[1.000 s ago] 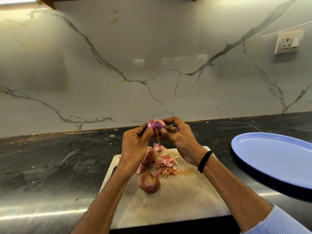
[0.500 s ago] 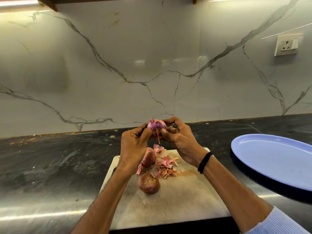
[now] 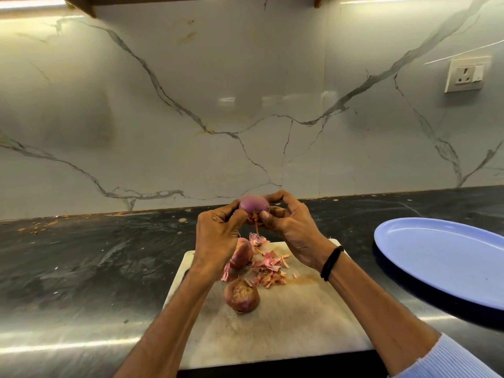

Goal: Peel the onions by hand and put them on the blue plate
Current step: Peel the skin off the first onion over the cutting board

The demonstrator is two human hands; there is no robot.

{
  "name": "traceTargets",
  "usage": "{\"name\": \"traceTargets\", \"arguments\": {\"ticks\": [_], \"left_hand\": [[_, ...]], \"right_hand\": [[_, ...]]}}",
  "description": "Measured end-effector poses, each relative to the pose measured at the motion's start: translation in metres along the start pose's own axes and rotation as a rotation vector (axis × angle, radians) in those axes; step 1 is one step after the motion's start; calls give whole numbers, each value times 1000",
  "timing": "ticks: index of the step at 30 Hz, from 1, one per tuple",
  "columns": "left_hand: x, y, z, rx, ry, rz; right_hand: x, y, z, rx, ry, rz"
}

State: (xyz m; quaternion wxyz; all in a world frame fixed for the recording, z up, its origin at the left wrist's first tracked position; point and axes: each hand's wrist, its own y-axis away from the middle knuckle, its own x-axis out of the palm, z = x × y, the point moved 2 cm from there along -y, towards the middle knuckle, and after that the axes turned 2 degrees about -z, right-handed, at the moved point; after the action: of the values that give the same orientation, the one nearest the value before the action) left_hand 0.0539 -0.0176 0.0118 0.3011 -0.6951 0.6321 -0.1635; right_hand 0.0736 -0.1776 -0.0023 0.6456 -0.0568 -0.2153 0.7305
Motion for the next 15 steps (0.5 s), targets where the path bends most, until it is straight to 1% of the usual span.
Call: {"name": "traceTargets", "arguments": {"ticks": [7, 11, 15], "left_hand": [[-1, -1, 3, -12, 17, -42], [-1, -1, 1, -54, 35, -21], [-1, -3, 4, -85, 48, -58]], "right_hand": [[-2, -1, 0, 6, -32, 2], [-1, -1, 1, -13, 7, 6], [0, -1, 0, -24, 43, 10]]}}
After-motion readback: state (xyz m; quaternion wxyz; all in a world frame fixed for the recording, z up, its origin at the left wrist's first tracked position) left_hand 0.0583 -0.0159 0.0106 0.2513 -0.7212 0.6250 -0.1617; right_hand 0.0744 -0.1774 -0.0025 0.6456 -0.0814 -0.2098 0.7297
